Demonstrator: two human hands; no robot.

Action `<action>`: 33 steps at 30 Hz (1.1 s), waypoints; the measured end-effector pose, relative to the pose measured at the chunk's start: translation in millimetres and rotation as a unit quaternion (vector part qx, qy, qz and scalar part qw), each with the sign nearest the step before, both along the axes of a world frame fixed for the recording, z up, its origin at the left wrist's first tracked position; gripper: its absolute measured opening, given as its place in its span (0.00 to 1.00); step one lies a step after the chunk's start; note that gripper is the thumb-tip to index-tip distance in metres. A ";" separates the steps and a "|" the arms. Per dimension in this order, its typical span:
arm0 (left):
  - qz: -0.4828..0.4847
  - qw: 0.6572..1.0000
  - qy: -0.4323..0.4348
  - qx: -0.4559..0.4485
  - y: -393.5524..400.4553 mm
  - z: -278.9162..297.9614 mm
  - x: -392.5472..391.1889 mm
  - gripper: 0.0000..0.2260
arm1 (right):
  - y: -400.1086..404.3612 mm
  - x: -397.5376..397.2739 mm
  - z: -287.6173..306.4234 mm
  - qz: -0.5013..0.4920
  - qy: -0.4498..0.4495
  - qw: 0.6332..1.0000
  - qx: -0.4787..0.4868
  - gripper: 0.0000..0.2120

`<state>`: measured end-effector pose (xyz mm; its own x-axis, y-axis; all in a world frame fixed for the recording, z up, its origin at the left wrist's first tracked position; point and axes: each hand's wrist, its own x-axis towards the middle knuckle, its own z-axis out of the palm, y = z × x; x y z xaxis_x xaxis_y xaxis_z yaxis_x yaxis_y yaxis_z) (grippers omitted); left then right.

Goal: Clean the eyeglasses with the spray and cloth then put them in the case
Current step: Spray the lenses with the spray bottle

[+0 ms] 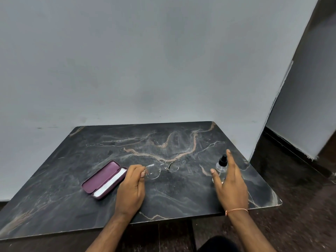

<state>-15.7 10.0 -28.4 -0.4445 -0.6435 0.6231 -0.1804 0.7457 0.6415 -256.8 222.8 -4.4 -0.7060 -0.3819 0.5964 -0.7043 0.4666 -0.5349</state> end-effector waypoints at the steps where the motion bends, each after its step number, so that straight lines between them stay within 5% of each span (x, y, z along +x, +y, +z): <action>1: 0.001 1.000 0.000 0.001 0.2 0.2 -0.3 0.10 | -0.6 -0.6 -2.1 -0.001 0.006 1.000 0.014 0.42; 10: 0.004 1.000 0.009 -0.006 0.8 2.6 -0.5 0.10 | -8.7 24.3 -3.5 0.059 -0.072 0.995 -0.046 0.38; 17: 0.005 1.000 0.010 -0.007 0.9 2.9 -1.4 0.10 | -31.0 109.1 6.6 0.203 -0.157 0.952 -0.169 0.31; 26: 0.006 1.000 0.008 -0.003 -0.5 1.7 -0.5 0.16 | -61.6 163.8 22.0 0.266 -0.089 0.960 -0.009 0.33; 33: 0.008 1.000 0.006 -0.003 -1.6 0.7 0.2 0.16 | -72.9 161.6 26.3 0.242 -0.056 0.969 0.011 0.33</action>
